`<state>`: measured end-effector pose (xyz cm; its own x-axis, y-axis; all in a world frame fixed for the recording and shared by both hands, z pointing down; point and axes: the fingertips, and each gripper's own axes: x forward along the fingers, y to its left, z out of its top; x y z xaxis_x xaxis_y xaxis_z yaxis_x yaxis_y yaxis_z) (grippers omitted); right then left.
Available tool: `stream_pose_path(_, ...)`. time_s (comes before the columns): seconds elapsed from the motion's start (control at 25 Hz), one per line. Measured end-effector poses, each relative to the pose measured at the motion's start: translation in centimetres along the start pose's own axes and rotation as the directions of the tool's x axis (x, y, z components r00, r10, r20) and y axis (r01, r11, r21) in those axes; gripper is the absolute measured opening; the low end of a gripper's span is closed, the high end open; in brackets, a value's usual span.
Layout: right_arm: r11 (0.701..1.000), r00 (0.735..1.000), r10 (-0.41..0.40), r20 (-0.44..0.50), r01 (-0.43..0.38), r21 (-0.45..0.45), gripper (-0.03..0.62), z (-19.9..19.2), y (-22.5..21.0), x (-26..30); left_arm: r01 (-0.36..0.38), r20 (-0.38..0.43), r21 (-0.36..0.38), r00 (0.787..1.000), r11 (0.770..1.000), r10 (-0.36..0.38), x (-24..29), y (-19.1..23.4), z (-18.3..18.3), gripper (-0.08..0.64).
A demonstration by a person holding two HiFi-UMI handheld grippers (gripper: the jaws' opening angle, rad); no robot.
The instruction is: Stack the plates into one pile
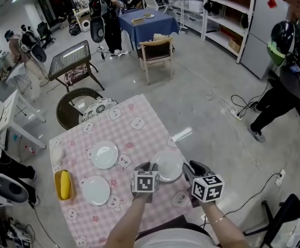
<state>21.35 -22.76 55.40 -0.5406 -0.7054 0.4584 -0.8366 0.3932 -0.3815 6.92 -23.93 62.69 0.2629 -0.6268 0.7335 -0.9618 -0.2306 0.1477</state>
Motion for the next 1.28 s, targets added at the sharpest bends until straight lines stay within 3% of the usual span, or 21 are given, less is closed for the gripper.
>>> stream_pose_path(0.28, 0.998, 0.987, -0.051, -0.152, 0.046, -0.033, 0.129, -3.3, -1.2, 3.9, -0.002, -0.002, -0.003, 1.000, 1.000, 0.002, 0.0, 0.1, 0.1, 0.121)
stream_pose_path(0.84, 0.994, 0.948, -0.106, -0.300, 0.092, -0.058, 0.127, -5.3, -2.0, 6.4, 0.000, 0.000, -0.011, 1.000, 1.000, 0.000, 0.0, 0.4, 0.1, 0.121)
stream_pose_path(1.28, 0.994, 0.943, -0.113, -0.314, 0.103, -0.049, 0.106, -5.5, -2.1, 6.8, 0.002, -0.002, -0.008, 1.000, 1.000, -0.002, 0.4, 0.5, 0.3, 0.120)
